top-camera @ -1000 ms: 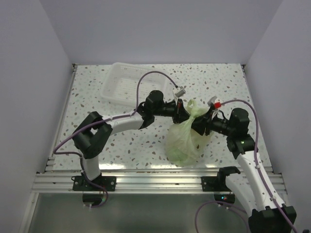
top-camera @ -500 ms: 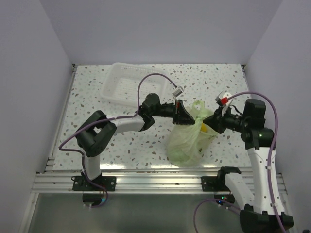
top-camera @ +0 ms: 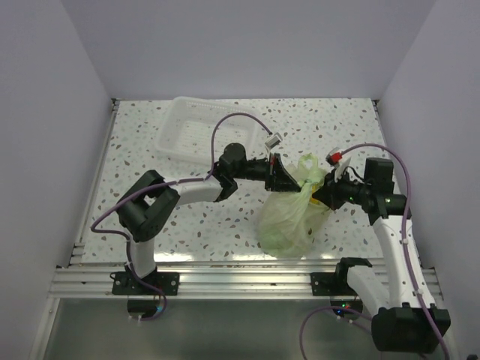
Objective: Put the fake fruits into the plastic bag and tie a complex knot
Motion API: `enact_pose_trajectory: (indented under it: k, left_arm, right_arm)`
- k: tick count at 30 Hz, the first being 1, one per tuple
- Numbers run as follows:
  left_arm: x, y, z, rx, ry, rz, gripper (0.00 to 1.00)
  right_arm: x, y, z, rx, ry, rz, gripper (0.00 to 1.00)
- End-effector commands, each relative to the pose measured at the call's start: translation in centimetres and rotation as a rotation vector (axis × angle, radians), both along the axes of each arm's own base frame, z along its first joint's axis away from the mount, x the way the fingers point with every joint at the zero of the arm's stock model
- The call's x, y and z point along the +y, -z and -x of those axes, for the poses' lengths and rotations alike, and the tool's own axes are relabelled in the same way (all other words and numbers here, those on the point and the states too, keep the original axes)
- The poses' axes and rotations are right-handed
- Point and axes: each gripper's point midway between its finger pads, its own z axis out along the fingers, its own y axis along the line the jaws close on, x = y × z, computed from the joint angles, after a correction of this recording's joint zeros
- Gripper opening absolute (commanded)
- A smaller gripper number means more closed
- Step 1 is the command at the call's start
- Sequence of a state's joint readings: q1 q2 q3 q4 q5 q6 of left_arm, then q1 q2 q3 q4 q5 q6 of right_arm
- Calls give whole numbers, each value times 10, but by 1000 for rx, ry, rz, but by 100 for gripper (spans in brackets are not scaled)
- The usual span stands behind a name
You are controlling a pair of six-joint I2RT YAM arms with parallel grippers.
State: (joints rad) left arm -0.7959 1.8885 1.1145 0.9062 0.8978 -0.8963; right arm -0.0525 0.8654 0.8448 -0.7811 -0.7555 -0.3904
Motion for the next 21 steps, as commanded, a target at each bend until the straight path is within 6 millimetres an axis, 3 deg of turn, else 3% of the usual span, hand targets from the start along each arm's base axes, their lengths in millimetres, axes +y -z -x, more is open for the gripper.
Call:
enact_pose_trajectory:
  k: [1, 4, 14, 21]
  left_arm:
    - [0, -6, -4, -48, 6, 12, 0]
    - [-1, -4, -4, -52, 6, 1, 0]
    - [-3, 0, -5, -47, 9, -12, 0]
    - [-4, 8, -11, -56, -21, -52, 0]
  right_arm:
    - [2, -16, -31, -95, 52, -47, 4]
    - [9, -17, -36, -114, 47, -92, 5]
    - [40, -28, -24, -134, -70, -262, 13]
    - [51, -49, 2, -194, -178, -308, 23]
